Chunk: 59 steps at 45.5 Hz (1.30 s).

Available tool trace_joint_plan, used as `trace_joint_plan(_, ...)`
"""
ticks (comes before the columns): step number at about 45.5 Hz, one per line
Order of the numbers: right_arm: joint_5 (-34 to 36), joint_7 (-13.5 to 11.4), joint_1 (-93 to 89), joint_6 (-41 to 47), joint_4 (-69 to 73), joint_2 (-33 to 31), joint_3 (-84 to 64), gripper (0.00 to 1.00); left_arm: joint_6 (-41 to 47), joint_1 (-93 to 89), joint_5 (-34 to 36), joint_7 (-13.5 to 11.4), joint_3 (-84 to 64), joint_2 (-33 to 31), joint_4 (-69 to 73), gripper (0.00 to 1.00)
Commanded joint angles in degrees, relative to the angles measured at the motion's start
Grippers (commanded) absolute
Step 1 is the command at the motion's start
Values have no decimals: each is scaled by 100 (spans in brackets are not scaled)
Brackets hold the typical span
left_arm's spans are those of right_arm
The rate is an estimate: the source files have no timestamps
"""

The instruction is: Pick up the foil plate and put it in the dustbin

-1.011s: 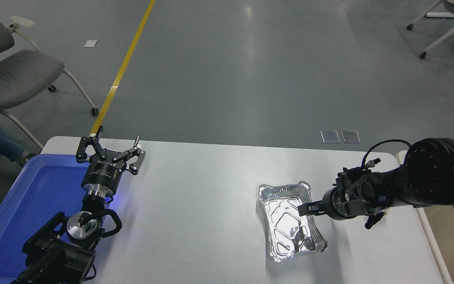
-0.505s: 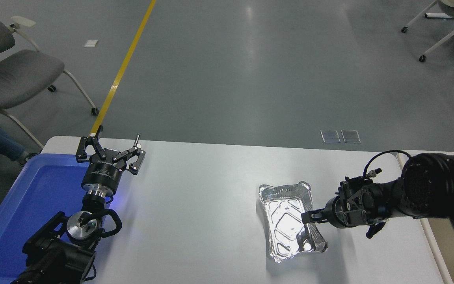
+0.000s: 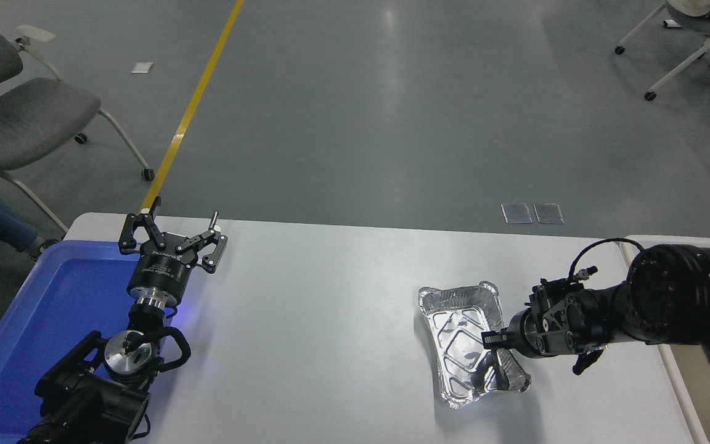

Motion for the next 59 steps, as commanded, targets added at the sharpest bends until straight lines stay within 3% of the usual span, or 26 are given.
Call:
trace_joint_plan(1,-2,12,72,20,29,0,-30,0,-3,0,0,0,0,0,0,99)
trace_joint_plan(21,-2,38,564,73,450,0,-22,0,-3,0,0,0,0,0,0,99)
trace_joint_plan(38,-11,73,2532,161,2506,0,84,0,-3,0,0,0,0,0,0,99)
trace_joint_plan(47,-11,73,3885,573,3438,-26,66,0,-3,0,0,0,0,0,0,99)
trace_joint_plan(59,-2,64,5485,1812,3720,-290,5,0,-3,0,0,0,0,0,0,99)
